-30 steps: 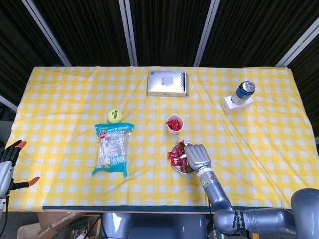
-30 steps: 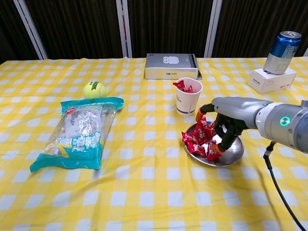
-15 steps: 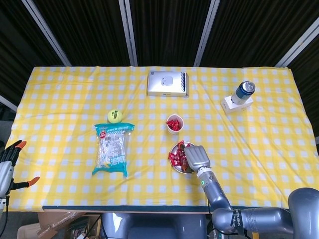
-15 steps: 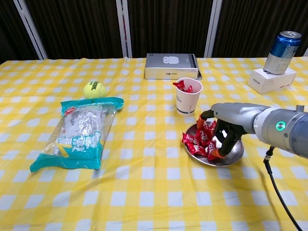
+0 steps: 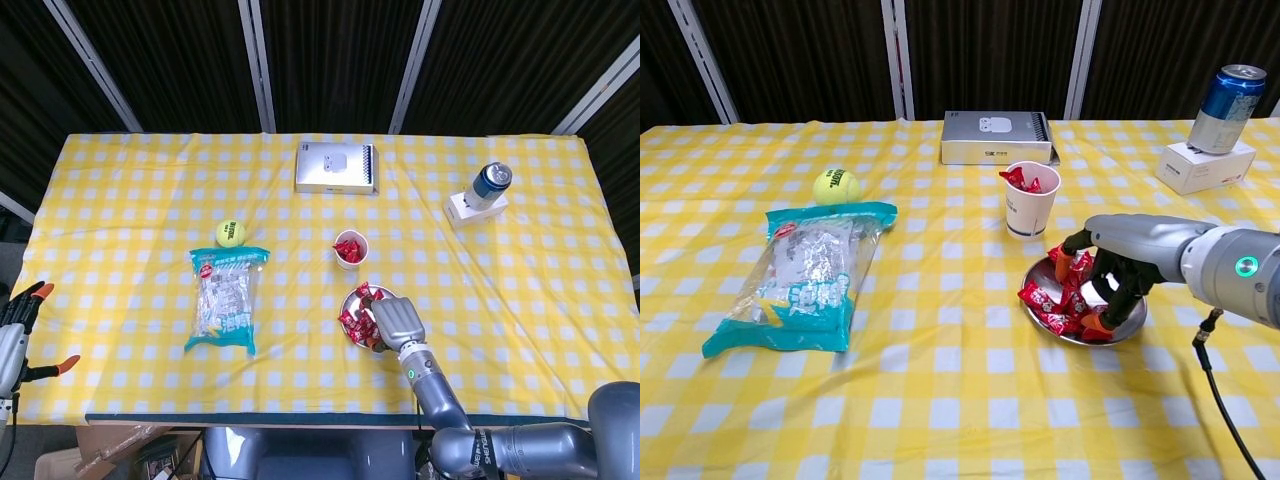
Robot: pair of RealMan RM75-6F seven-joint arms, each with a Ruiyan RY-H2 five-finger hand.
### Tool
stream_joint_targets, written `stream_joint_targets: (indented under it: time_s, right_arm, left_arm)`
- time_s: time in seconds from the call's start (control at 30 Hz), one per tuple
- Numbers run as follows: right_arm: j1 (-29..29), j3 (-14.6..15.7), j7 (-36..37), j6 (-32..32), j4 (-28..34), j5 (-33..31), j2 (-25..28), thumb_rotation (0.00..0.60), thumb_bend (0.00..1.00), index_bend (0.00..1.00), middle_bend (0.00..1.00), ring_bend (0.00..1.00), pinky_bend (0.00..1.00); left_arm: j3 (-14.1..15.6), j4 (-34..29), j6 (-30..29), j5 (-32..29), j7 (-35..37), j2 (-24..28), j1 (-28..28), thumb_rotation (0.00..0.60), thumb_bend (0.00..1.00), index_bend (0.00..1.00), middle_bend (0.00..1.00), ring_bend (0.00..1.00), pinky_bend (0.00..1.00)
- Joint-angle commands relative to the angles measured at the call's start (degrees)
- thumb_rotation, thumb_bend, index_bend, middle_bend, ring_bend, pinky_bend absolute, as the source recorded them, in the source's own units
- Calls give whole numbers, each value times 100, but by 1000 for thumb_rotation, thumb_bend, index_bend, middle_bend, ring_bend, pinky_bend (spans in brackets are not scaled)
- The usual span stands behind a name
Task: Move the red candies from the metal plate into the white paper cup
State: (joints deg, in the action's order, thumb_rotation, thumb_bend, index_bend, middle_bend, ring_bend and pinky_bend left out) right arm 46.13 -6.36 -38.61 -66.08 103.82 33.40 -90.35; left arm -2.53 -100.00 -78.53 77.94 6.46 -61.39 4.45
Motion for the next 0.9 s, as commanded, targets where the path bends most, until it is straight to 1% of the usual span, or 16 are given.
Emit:
stream_joint_targets:
  time_s: [0.03,0.27,0.57,0.63,0.8,0.87,0.9]
  right_arm:
    - [6,11,-20,34,-48,-41,-21,600,354,303,752,805,1000]
    - [24,63,-98,200,-258,-288,4,600,353,285,752,797,1000]
    - [13,93,-78,320,-311,-366,137,600,353,289,752,797,1000]
    - [5,101,-61,330,-317,-356,138,600,354,312,752,797,1000]
    - [-43,113,71,395,-379,-303,110,600,354,447,752,797,1000]
    - [-67,116,140,420,-430,-255,85,600,371,499,752,797,1000]
    - [-78,118,168,430,-451,-232,74,600,398,530,752,797,1000]
  left_arm:
    - [1,-7,6,-1,-2,3,2,600,3,0,0,0,0]
    - [6,11,30,-22,28,11,0,600,3,0,0,0,0]
    - [8,10,33,-28,17,3,-1,600,3,0,0,0,0]
    - [6,4,28,-26,10,0,-1,600,3,0,0,0,0]
    - [4,-31,17,-26,-38,-5,0,600,3,0,0,0,0]
    - [3,-33,16,-36,-45,-5,-2,600,3,0,0,0,0]
    - [5,-29,16,-37,-41,-4,-4,600,3,0,0,0,0]
